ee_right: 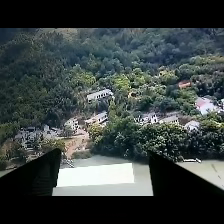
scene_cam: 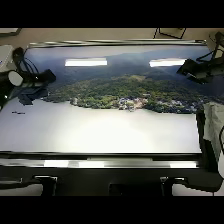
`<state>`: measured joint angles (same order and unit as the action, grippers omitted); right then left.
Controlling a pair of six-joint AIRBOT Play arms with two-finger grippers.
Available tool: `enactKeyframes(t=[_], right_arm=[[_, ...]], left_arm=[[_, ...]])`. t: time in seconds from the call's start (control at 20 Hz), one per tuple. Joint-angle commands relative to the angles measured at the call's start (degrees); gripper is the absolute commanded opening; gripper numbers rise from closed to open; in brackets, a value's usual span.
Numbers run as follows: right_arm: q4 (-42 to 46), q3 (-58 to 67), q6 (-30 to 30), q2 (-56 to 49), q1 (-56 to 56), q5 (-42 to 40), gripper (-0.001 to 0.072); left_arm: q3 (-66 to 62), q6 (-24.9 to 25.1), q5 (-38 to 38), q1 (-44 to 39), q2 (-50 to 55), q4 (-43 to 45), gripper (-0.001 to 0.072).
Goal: Fold the clothes and pants, and hang the long-sleeved shirts on hangers.
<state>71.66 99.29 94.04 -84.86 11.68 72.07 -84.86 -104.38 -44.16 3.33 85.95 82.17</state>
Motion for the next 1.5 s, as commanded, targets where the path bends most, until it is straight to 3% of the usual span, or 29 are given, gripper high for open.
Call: enactKeyframes(t=[0.0, 0.1, 0.25, 0.6, 0.85, 0.9, 0.95, 1.0, 1.1, 1.2, 1.3, 1.45], right_arm=[[0.1, 0.0, -2.4, -0.9, 0.0, 2.1, 0.0627], [0.1, 0.0, -3.6, -1.8, -0.1, 5.2, 0.0627], [-0.1, 0.0, -3.9, -2.9, -0.1, 7.1, 0.0628], [-1.0, 0.0, -0.8, -3.4, -0.1, 7.9, 0.0627], [-1.2, 0.0, 0.9, -3.4, -0.1, 13.6, 0.0628], [-1.4, 0.0, 1.6, -3.3, -0.1, 15.3, 0.0628], [-1.8, 0.0, 1.8, -3.3, -0.1, 16.8, 0.0628], [-2.2, 0.0, 1.8, -3.3, -0.1, 18.1, 0.0628], [-2.2, 0.0, 1.7, -3.3, -0.1, 19.9, 0.0628], [-2.2, 0.0, 1.6, -3.3, -0.1, 20.5, 0.0623], [-2.2, 0.0, 1.1, -2.9, -0.1, 19.5, 0.0511], [-3.4, 0.4, 1.0, -1.1, -0.1, 17.6, 0.0494]], left_arm=[[-15.6, -10.8, -3.5, 12.5, 12.3, -5.7, 0.0720], [-19.9, -12.2, -11.9, 20.9, 17.7, -13.4, 0.0720], [-19.6, -12.1, -18.1, 28.6, 21.8, -19.5, 0.0720], [-18.8, -8.9, -14.7, 30.6, 28.6, -22.3, 0.0720], [-18.8, -7.9, -7.3, 28.1, 31.6, -23.1, 0.0715], [-18.8, -7.9, -6.1, 27.4, 31.7, -23.1, 0.0632], [-18.8, -7.9, -5.5, 26.8, 31.7, -23.2, 0.0295], [-18.9, -7.6, -5.2, 26.2, 31.3, -23.4, 0.0035], [-18.8, -3.5, -4.9, 24.7, 29.3, -23.7, 0.0022], [-18.8, 4.7, -2.6, 22.3, 24.3, -23.7, 0.0021], [-18.8, 12.8, -0.8, 18.0, 16.3, -23.7, 0.0021], [-18.8, 22.3, -0.7, 7.9, 1.5, -23.6, 0.0021]])
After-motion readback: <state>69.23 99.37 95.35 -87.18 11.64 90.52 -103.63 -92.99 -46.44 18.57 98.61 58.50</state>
